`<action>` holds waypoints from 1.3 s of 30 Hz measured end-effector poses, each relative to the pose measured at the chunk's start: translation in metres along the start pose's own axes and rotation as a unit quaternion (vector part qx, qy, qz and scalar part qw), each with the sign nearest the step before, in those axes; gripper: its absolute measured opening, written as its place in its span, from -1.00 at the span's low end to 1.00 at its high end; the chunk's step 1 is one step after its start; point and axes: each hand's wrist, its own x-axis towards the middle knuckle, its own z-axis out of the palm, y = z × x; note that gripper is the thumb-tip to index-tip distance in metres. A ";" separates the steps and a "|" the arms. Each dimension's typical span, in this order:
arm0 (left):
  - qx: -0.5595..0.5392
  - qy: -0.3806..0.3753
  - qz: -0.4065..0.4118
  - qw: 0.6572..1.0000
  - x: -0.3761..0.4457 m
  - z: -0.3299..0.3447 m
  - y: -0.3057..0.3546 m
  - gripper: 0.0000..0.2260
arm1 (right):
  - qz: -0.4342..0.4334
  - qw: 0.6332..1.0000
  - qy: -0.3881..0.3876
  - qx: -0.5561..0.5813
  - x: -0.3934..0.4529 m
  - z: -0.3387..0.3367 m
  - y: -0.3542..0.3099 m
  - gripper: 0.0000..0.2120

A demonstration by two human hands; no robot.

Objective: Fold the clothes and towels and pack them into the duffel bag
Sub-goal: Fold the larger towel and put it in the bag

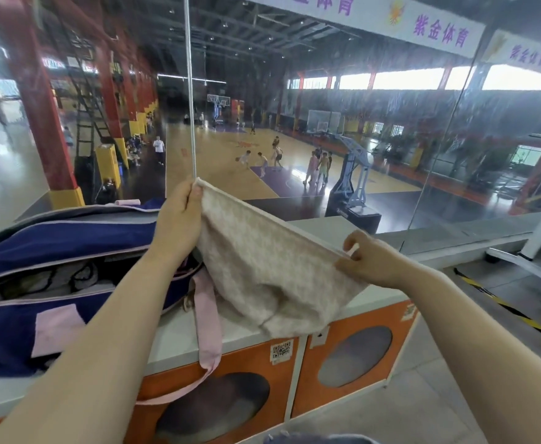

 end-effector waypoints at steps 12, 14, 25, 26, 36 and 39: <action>0.032 0.056 -0.026 0.998 0.026 -0.012 0.051 -0.71 | -0.057 0.955 0.255 -0.139 0.025 -0.084 -0.030 -0.74; 0.024 0.072 -0.026 0.997 0.027 -0.014 0.061 -0.71 | -0.065 0.946 0.292 -0.127 0.024 -0.091 -0.037 -0.70; 0.006 0.136 -0.056 0.989 0.019 -0.018 0.103 -0.72 | -0.052 0.904 0.353 -0.236 -0.013 -0.128 -0.061 -0.84; -0.001 0.144 -0.066 0.987 0.018 -0.017 0.103 -0.70 | -0.076 0.890 0.365 -0.262 -0.016 -0.128 -0.060 -0.86; 0.050 0.165 0.000 0.985 -0.015 -0.019 0.115 -0.70 | -0.043 0.935 0.256 -0.243 -0.038 -0.134 -0.038 -0.81; 0.071 0.165 0.033 0.983 -0.013 -0.025 0.121 -0.67 | -0.022 0.947 0.249 -0.200 -0.041 -0.151 -0.033 -0.69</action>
